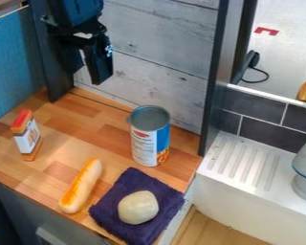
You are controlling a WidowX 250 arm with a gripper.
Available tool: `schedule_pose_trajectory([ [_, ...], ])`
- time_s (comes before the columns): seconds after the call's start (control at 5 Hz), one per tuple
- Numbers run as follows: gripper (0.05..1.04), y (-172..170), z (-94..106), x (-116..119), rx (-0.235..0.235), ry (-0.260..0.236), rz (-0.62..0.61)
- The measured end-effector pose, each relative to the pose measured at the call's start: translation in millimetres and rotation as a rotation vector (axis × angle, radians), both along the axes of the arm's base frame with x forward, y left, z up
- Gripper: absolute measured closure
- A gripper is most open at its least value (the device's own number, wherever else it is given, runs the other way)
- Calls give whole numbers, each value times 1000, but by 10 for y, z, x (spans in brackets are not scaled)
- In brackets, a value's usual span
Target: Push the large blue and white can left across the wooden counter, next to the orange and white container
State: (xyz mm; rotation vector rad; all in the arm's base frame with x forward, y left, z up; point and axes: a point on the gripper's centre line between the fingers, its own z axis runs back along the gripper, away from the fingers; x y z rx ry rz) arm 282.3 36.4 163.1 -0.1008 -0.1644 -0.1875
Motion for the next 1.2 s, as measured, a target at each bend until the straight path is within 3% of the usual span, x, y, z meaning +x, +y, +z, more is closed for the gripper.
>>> schedule_pose_trajectory([
  [0.2, 83, -5, -72, -4, -5, 24, 2],
  [0.4, 83, -105, -123, 89, 15, 0, -28],
  [0.8, 83, -555, -510, 346, -23, 55, -132],
  [1.2, 83, -944, -688, 547, -23, 46, -202],
])
